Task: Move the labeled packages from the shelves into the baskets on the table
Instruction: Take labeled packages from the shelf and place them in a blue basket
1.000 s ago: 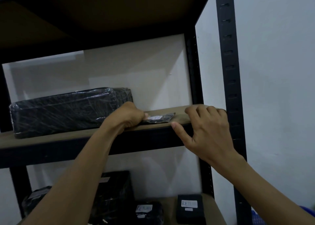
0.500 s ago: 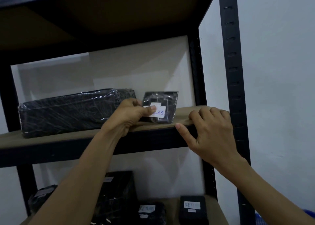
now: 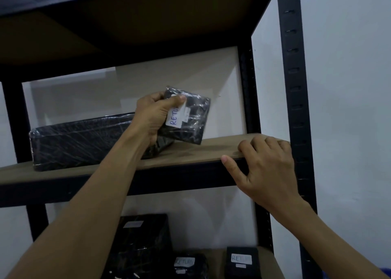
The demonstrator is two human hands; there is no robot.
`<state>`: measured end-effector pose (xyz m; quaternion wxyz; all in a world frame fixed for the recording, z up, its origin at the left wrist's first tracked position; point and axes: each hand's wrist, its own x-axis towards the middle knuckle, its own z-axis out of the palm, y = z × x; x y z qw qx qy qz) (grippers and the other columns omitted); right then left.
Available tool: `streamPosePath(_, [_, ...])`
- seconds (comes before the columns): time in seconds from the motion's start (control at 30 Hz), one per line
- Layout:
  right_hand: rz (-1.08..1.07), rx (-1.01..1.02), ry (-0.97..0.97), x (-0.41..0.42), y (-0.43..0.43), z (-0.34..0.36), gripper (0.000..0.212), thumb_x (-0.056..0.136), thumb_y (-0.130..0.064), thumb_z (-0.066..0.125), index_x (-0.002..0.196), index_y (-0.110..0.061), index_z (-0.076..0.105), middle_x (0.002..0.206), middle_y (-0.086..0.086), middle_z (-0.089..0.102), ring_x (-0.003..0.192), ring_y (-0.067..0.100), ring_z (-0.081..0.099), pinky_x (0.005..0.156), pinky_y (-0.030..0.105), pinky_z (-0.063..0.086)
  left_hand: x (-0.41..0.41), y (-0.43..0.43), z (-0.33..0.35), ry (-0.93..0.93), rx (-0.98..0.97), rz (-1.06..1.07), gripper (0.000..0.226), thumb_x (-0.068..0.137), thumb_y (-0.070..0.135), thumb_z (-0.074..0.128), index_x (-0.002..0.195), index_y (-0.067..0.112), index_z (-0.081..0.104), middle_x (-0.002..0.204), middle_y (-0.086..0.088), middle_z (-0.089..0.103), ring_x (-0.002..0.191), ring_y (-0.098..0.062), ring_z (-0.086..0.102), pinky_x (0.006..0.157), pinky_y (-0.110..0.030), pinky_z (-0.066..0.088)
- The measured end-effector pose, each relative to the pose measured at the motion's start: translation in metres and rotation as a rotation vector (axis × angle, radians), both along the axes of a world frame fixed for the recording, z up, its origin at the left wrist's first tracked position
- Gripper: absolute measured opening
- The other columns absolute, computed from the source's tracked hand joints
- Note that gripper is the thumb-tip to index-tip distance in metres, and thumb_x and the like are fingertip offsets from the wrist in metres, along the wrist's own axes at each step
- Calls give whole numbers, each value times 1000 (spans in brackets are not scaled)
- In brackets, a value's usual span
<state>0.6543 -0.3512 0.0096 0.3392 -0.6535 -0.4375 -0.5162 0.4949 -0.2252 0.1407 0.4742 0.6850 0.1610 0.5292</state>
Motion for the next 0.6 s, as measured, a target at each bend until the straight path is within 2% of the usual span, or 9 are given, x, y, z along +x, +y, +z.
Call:
streamPosePath(0.1, [13,-1,2,0,-1,0,58,91,-60,30,84,-12,62,80,8,60,75,27,54,76,40,37,4,2,14,229,211,79,11,80,20,73,89,18,68,77,-3,72,63,-13,68,52,-22,54])
streamPosePath(0.17, [15,-3,2,0,-1,-1,57,91,-59,31,85,-12,62,81,8,60,76,26,54,76,40,37,6,4,23,460,365,138,8,85,26,69,92,24,69,84,-3,72,68,-14,66,58,-23,53])
streamPosePath(0.23, [10,-6,3,1,-1,-1,56,91,-59,31,85,-13,62,81,8,60,76,26,53,77,39,37,11,5,28,685,414,102,16,89,29,64,100,20,70,90,-7,72,77,-20,67,70,-30,54])
streamPosePath(0.3, [7,-7,2,1,0,-1,55,91,-59,32,86,-13,62,81,8,60,77,26,54,78,39,37,20,7,30,799,440,121,16,91,23,61,103,13,67,93,-9,70,82,-22,64,74,-33,51])
streamPosePath(0.43, [3,8,-6,1,0,-1,54,91,-58,34,85,-13,63,80,8,60,76,26,53,77,39,37,33,12,29,813,540,235,8,82,7,60,90,8,61,88,-7,66,83,-21,58,72,-32,45])
streamPosePath(0.5, [3,14,-8,1,0,0,54,91,-58,34,84,-13,62,79,8,59,75,27,53,77,39,37,29,15,29,792,526,217,13,81,2,59,91,9,65,86,-5,67,82,-21,61,71,-34,49])
streamPosePath(0.6, [1,17,-14,1,0,0,54,91,-58,34,84,-13,62,79,8,60,75,26,53,77,40,37,17,17,28,725,489,153,25,84,-4,57,97,13,69,83,-2,68,78,-13,63,64,-26,51])
